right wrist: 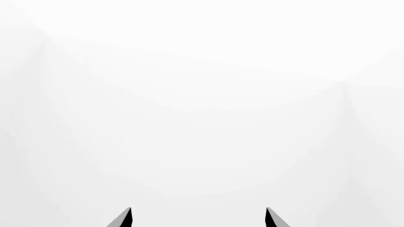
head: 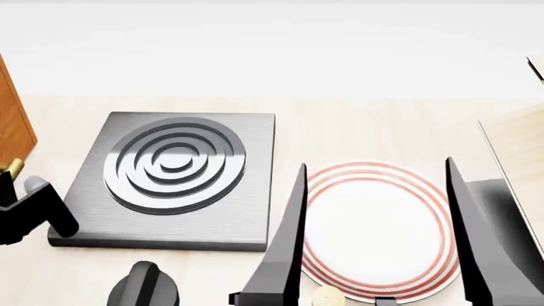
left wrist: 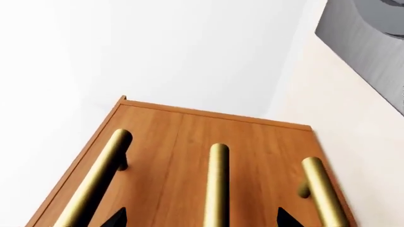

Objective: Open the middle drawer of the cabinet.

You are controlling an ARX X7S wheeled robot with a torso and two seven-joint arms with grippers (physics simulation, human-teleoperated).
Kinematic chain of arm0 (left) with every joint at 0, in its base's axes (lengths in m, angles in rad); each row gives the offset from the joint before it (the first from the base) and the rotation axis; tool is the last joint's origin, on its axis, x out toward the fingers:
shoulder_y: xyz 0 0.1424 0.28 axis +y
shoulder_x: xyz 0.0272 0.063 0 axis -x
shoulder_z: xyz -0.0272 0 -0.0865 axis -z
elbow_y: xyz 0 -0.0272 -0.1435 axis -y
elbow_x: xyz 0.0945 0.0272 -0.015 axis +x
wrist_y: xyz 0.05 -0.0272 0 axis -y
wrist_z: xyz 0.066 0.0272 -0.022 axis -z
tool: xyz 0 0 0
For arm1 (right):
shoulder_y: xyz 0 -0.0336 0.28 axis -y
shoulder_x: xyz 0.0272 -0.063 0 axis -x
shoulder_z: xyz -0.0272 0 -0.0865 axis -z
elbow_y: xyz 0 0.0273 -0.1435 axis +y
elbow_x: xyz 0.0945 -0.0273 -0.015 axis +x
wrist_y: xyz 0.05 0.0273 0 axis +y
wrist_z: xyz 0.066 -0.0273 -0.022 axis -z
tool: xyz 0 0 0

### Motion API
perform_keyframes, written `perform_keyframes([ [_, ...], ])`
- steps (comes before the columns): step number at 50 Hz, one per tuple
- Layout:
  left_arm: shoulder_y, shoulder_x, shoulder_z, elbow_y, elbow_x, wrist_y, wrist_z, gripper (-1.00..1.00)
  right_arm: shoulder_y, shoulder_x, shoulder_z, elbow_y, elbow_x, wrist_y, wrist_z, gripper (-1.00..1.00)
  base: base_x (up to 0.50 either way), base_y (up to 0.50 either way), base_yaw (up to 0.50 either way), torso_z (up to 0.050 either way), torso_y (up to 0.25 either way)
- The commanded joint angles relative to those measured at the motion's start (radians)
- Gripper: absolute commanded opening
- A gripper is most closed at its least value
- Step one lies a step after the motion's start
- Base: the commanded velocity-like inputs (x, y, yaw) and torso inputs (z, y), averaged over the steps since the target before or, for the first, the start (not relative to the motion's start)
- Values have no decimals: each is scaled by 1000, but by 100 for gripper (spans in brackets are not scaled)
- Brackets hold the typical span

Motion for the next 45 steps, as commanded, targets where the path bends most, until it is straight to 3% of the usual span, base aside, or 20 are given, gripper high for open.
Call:
perform_keyframes([
  [1, 16, 30, 29, -63, 42, 0, 8, 100, 1, 0, -5, 0, -1, 1, -1, 100, 0, 0, 0, 0, 0],
  [37, 93, 98, 22, -254, 68, 70, 64, 100, 3, 0, -2, 0, 7, 2, -2, 100, 0, 0, 0, 0, 0],
  [45, 123, 132, 10, -367, 70, 120, 97, 100, 6, 0, -5, 0, 5, 6, -2, 100, 0, 0, 0, 0, 0],
])
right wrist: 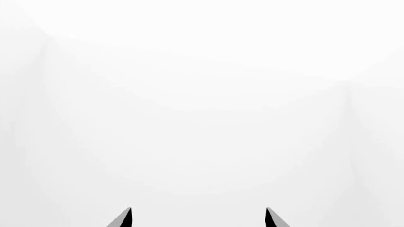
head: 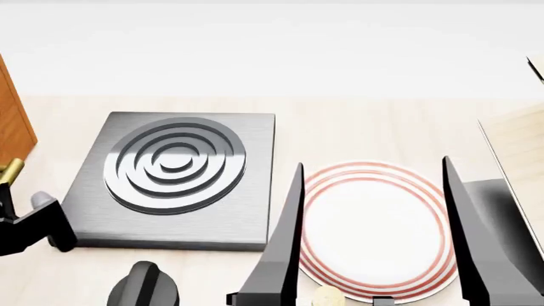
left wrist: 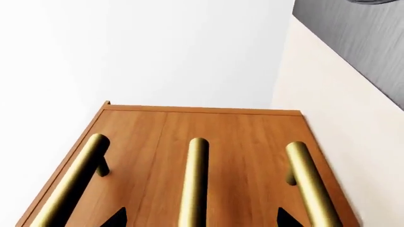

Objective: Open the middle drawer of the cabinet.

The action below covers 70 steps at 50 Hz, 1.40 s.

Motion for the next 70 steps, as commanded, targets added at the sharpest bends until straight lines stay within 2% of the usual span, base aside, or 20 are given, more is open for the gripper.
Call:
perform_keyframes([
  [1, 42, 47, -13, -148, 5, 64, 48, 100, 2, 0, -2, 0, 0, 3, 0, 100, 0, 0, 0, 0, 0],
  [4, 58, 70, -20, -220, 6, 96, 72, 100, 1, 0, -2, 0, -1, 1, 0, 100, 0, 0, 0, 0, 0],
  [16, 69, 89, -38, -293, 7, 113, 95, 100, -2, 0, -4, 0, -3, 0, 0, 100, 0, 0, 0, 0, 0],
  [29, 61, 79, -57, -287, 16, 99, 100, 100, 1, 0, -7, 0, -4, 5, 0, 100, 0, 0, 0, 0, 0],
  [36, 48, 48, -57, -210, 15, 50, 77, 100, 3, 0, -2, 0, -1, 3, -2, 100, 0, 0, 0, 0, 0],
  [54, 61, 68, -78, -283, 26, 72, 90, 100, -2, 0, -4, 0, -2, 4, -3, 100, 0, 0, 0, 0, 0],
  [63, 43, 56, -81, -254, 34, 54, 69, 100, 1, 0, -7, 0, -1, 8, -4, 100, 0, 0, 0, 0, 0],
  [64, 42, 60, -81, -261, 36, 58, 69, -100, 1, 0, -8, 0, -2, 8, -3, 100, 0, 0, 0, 0, 0],
  [70, 28, 44, -73, -214, 49, 34, 49, -100, 3, 0, -6, 0, 0, 10, -5, 100, 0, 0, 0, 0, 0],
])
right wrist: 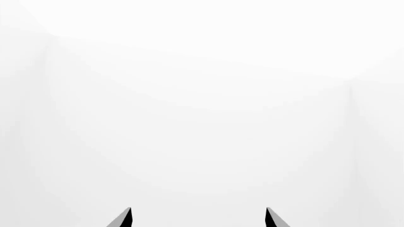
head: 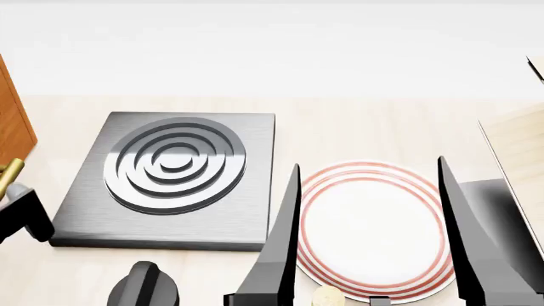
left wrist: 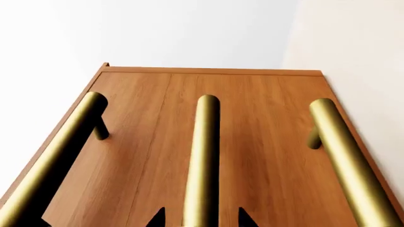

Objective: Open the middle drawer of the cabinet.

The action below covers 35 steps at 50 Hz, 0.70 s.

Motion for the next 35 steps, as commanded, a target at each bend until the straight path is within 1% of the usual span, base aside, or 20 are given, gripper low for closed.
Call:
perform_keyframes([
  [1, -17, -14, 5, 41, 18, -22, -23, -100, 1, 0, 1, 0, 1, 2, -2, 100, 0, 0, 0, 0, 0],
  [8, -30, -43, 10, 124, 23, -61, -53, -100, 1, 0, -1, 0, 0, 3, -1, 100, 0, 0, 0, 0, 1],
  [14, -20, -33, 11, 94, 31, -47, -52, -100, 2, 0, -1, 0, -1, 6, -1, 100, 0, 0, 0, 0, 0],
  [20, -25, -38, 18, 116, 42, -59, -65, -100, 0, 0, -4, 0, -2, 5, -2, 100, 0, 0, 0, 0, 2],
  [25, -63, -80, 28, 257, 46, -128, -106, -100, 0, 0, -4, 0, -2, 5, -3, 100, 0, 0, 0, 0, 0],
  [30, -94, -106, 38, 360, 53, -172, -130, -100, -1, 0, -4, 0, -4, 4, -4, 100, 0, 0, 0, 0, 2],
  [32, -123, -128, 45, 447, 58, -212, -151, -100, -3, 0, -6, 0, -5, 0, -5, 100, 0, 0, 0, 0, 5],
  [35, -151, -146, 53, 522, 67, -246, -171, -100, -3, 0, -7, 0, -6, 1, -5, 100, 0, 0, 0, 0, 0],
])
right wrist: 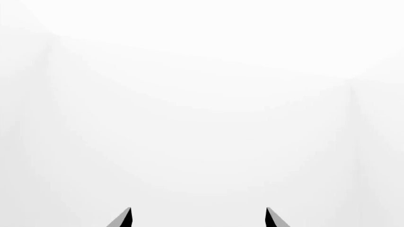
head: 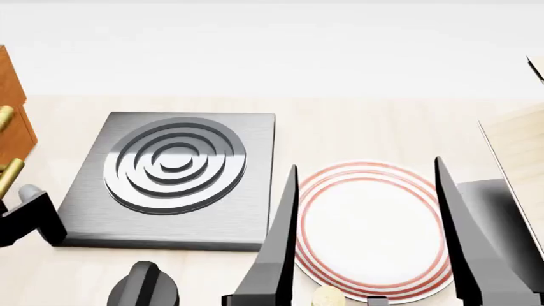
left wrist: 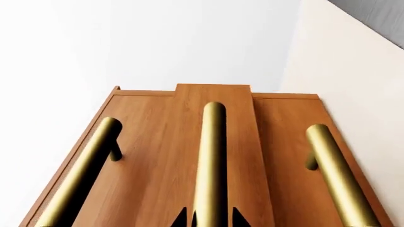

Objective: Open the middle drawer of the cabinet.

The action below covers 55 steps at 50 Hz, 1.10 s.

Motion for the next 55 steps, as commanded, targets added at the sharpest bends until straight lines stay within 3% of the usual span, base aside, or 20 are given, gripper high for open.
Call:
perform_keyframes([
  [1, -94, -68, 10, 255, 82, -132, -96, -100, -3, 0, -3, 0, -3, -3, -2, 100, 0, 0, 0, 0, 11],
  [25, -210, -150, 51, 616, 127, -313, -184, -100, -3, 0, -9, 0, -7, 0, -2, 100, 0, 0, 0, 1, 6],
  [44, -208, -149, 57, 634, 140, -339, -192, -100, 2, 0, -12, 0, -5, 6, -4, 100, 0, 0, 0, 2, 8],
  [45, -210, -152, 57, 648, 139, -349, -195, 100, 2, 0, -11, 0, -5, 6, -4, 100, 0, 0, 0, 10, 13],
  [55, -236, -206, 61, 826, 129, -406, -220, 100, 3, 0, -3, 0, 4, 9, -5, 100, 0, 0, 0, 0, 3],
])
